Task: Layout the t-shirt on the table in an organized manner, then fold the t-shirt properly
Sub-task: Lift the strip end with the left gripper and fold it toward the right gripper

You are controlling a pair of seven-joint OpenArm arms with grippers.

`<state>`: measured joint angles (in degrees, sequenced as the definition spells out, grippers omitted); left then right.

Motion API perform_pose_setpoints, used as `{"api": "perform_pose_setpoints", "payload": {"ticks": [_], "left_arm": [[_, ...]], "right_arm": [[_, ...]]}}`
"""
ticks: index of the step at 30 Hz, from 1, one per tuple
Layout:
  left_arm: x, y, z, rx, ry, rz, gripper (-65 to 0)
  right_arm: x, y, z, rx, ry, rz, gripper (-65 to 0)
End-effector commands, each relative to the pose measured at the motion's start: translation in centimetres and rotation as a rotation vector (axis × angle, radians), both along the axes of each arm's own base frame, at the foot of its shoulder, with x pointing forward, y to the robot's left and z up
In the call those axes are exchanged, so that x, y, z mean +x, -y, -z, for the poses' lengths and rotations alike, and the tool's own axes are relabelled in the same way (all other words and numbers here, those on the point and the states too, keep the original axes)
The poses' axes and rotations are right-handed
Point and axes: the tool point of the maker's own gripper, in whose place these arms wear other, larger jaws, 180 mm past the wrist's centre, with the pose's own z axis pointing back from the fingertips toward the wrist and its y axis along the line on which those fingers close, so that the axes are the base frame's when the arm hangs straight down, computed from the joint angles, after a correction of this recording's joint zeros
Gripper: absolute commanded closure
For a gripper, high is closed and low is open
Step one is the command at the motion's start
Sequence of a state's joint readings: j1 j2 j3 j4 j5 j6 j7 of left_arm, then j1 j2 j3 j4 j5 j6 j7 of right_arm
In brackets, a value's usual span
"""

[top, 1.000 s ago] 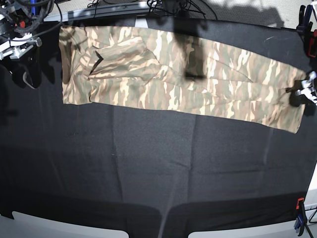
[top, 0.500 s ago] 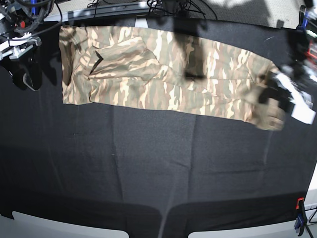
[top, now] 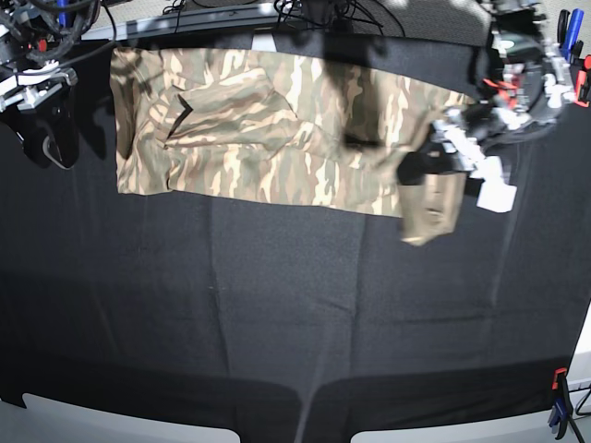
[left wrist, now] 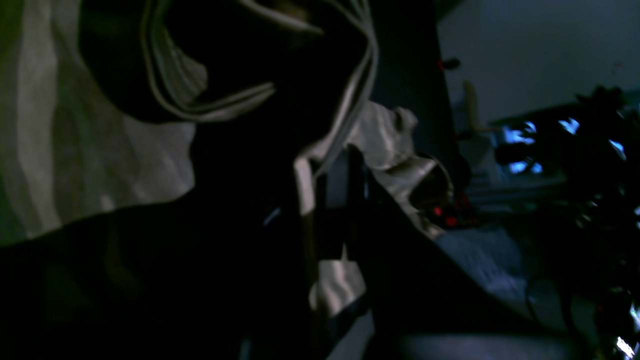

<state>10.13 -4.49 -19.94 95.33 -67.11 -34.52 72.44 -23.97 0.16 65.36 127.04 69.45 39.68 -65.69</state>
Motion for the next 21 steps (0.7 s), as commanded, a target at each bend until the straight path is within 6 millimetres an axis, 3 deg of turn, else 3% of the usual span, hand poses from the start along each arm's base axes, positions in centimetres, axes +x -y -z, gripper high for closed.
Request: {"api": "perform_pose_setpoints", "payload": {"ticks": [1, 11, 21], "left_arm": [[0.4, 0.8, -1.4, -0.03, 0.046, 0.019, 0.0], [-1.3, 5.7, -1.2, -0.034, 0.044, 0.186, 0.0], [-0.7, 5.3, -0.6, 0.017, 0.059, 0.155, 0.0]], "right_arm": [[0.2, -0.3, -1.4, -0.013, 0.053, -0.017, -28.8], [0.2, -0.2, -1.3, -0.015, 0.05, -0.015, -28.8], [0.2, -0.2, -1.3, -0.014, 0.05, -0.015, -28.8]]}}
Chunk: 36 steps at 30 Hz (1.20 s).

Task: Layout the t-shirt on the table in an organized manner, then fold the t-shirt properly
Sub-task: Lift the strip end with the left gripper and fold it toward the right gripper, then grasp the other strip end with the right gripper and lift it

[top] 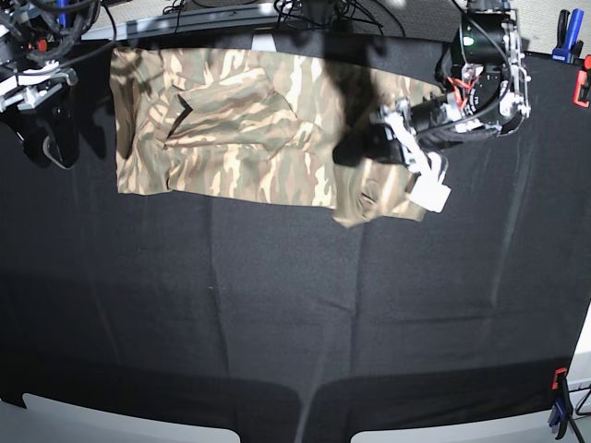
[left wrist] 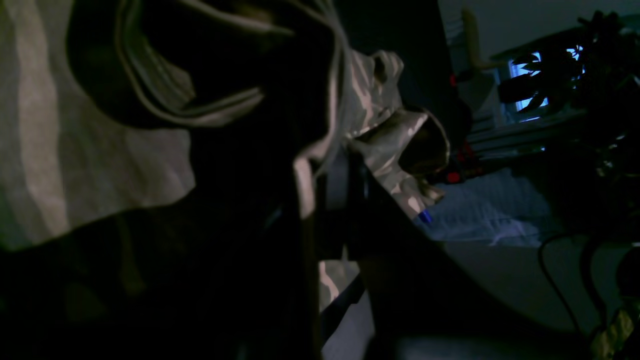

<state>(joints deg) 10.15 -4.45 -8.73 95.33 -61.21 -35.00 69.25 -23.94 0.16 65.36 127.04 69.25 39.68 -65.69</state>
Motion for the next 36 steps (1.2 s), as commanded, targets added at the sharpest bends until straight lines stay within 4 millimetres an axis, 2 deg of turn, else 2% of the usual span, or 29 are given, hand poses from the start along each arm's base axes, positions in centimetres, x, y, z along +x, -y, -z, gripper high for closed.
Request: {"api": "perform_pose_setpoints", "payload": {"ticks": [1, 2, 3, 6, 8, 11, 15, 21, 23, 27, 30, 33, 36], "left_arm": [[0.7, 0.1, -1.4, -0.03, 0.05, -0.007, 0.0], [0.7, 0.1, -1.5, -0.033, 0.051, -0.007, 0.0], [0.7, 0.1, -1.6, -0.039, 0.051, -0.008, -5.0], [0.8, 0.3, -2.5, -0.091, 0.058, -0.011, -26.0], [0.7, 0.6, -3.4, -0.146, 0.059, -0.004, -32.6], [0.4, 0.8, -4.3, -0.204, 0.06, 0.013, -33.5], [0.4, 0.9, -4.6, -0.204, 0.097, 0.028, -33.5], [1.4, 0.7, -5.4, -0.189, 0.161, 0.03, -33.5], [2.4, 0.4, -4.7, -0.104, 0.189, 0.012, -33.5], [5.1, -1.8, -2.4, 0.119, 0.273, -0.106, -33.5], [5.6, -2.4, -2.3, 0.171, 0.297, -0.112, -33.5], [5.7, -2.7, -3.6, 0.178, 0.343, -0.11, -33.5], [5.7, -2.8, -5.4, 0.193, 0.404, -0.105, -33.5]], "right_arm": [[0.2, -0.3, -1.4, -0.013, 0.052, -0.017, -28.8], [0.2, -0.2, -1.4, -0.013, 0.052, -0.016, -28.8], [0.2, -0.2, -1.4, -0.013, 0.052, -0.016, -28.8], [0.2, -0.2, -1.4, -0.013, 0.052, -0.016, -28.8], [0.2, -0.2, -1.4, -0.013, 0.052, -0.016, -28.8], [0.2, -0.2, -1.4, -0.013, 0.052, -0.016, -28.8], [0.2, -0.2, -1.4, -0.013, 0.052, -0.016, -28.8], [0.3, -0.2, -1.4, -0.016, 0.055, -0.013, -28.8], [0.3, -0.2, -1.4, -0.016, 0.055, -0.013, -28.9], [0.3, -0.1, -1.3, -0.02, 0.05, -0.011, -28.9], [0.1, 1.6, 0.5, -0.102, -0.046, 0.059, -28.8], [-0.5, 4.7, 3.4, -0.207, -0.198, 0.169, -28.8], [-1.1, 6.2, 5.3, -0.199, -0.266, 0.203, -28.8]]}}
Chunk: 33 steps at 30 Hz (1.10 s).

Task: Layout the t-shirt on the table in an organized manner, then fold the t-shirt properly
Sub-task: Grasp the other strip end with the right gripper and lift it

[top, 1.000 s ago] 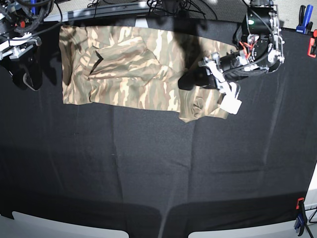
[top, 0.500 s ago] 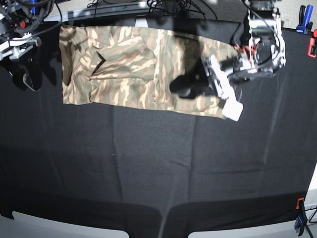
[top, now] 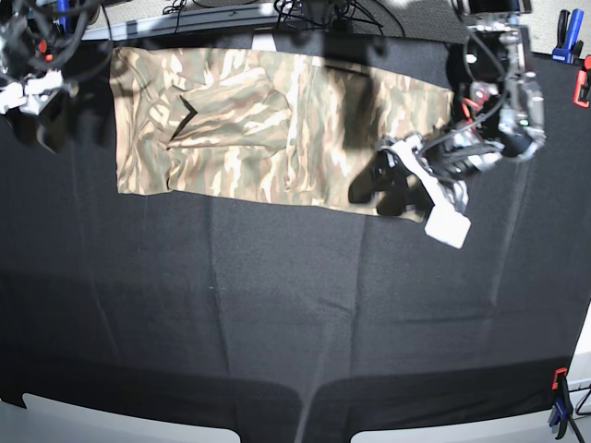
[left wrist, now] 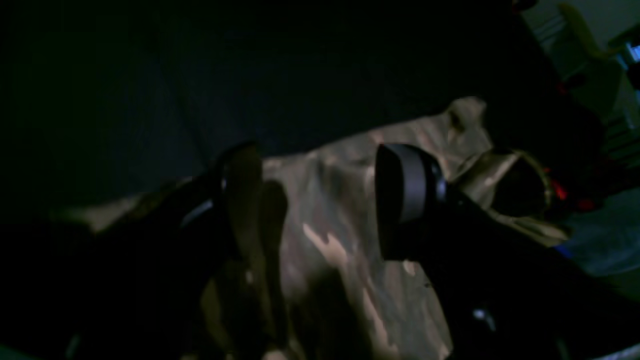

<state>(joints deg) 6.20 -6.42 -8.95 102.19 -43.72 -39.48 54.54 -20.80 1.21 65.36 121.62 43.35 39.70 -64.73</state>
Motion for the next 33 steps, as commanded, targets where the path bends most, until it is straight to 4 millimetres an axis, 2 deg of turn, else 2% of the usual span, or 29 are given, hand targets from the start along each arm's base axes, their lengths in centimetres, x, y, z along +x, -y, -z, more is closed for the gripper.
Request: {"api": "perform_pose_setpoints", "payload": {"ticks": [1, 5, 8, 16, 21, 25, 33], "left_arm": [[0.3, 0.2, -1.9, -0.016, 0.062, 0.01, -33.5], [0.0, 0.4, -3.7, 0.007, 0.111, 0.031, -33.5], [0.1, 0.4, -4.2, 0.004, 0.12, 0.02, -33.5], [-0.4, 0.4, -3.6, 0.007, 0.099, 0.02, -33.5], [-0.4, 0.4, -3.6, 0.007, 0.101, 0.019, -33.5], [-0.4, 0.4, -3.6, 0.008, 0.1, 0.02, -33.5], [-0.6, 0.4, -3.3, 0.019, 0.088, 0.027, -33.5]], "right_arm": [[0.2, 0.4, -0.4, -0.007, 0.024, -0.006, -28.8], [-0.3, 1.5, 2.2, 0.077, -0.005, 0.025, -29.4], [-0.2, 1.5, 2.8, 0.133, 0.022, 0.033, -36.0], [1.5, 0.0, 0.3, 0.228, 0.177, -0.023, -36.5], [1.6, -0.3, 0.5, 0.237, 0.159, -0.033, -36.8], [1.5, -0.4, 0.7, 0.238, 0.145, -0.036, -47.4], [1.4, 0.0, 1.0, 0.22, 0.134, -0.023, -47.3]]}}
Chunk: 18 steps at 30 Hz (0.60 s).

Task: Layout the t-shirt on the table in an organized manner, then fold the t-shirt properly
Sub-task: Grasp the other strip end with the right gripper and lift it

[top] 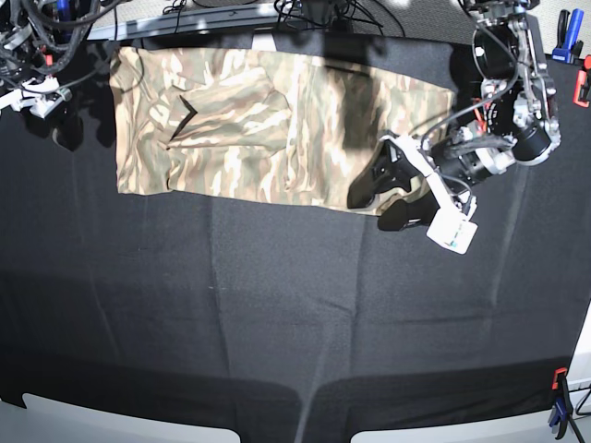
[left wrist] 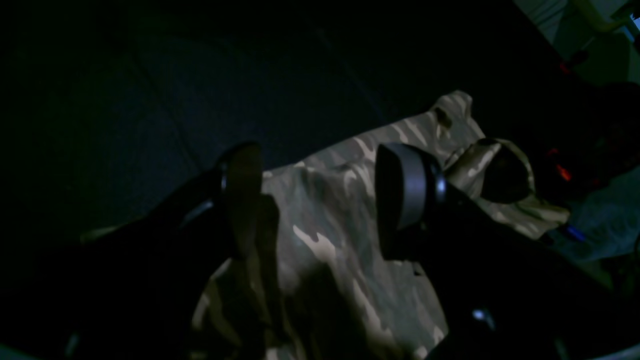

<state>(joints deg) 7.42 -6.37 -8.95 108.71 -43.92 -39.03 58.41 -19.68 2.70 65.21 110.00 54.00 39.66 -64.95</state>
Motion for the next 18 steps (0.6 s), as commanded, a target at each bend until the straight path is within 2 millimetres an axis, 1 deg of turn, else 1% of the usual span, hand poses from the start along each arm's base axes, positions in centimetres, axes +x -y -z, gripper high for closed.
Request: {"api": "perform_pose_setpoints", "payload": {"ticks": [1, 4, 6, 8, 10, 14, 16, 18], "left_arm": [[0.4, 0.2, -1.5, -0.032, 0.044, 0.001, -33.5], [0.4, 0.2, -1.5, -0.033, 0.045, 0.001, -33.5], [0.4, 0.2, -1.5, -0.033, 0.045, 0.001, -33.5], [0.4, 0.2, -1.5, -0.033, 0.045, 0.001, -33.5], [0.4, 0.2, -1.5, -0.031, 0.045, 0.001, -33.5], [0.4, 0.2, -1.5, -0.031, 0.045, 0.001, -33.5], [0.4, 0.2, -1.5, -0.031, 0.045, 0.001, -33.5], [0.4, 0.1, -1.5, -0.031, 0.044, 0.001, -33.5]], "right_arm": [[0.6, 0.4, -1.2, -0.036, 0.04, -0.005, -47.3], [0.8, 1.0, -0.6, -0.074, -0.008, 0.012, -47.3], [1.3, 1.1, -0.6, -0.081, -0.007, 0.017, -47.3], [1.9, 1.0, -0.7, -0.074, 0.006, 0.014, -47.2], [2.3, 0.4, 0.0, -0.052, -0.003, -0.007, -47.2], [2.6, -1.2, 3.3, -0.02, -0.107, -0.063, -47.2], [3.0, -2.5, 4.8, 0.015, -0.14, -0.107, -47.2], [3.4, -3.8, 5.9, 0.045, -0.162, -0.154, -47.2]]}}
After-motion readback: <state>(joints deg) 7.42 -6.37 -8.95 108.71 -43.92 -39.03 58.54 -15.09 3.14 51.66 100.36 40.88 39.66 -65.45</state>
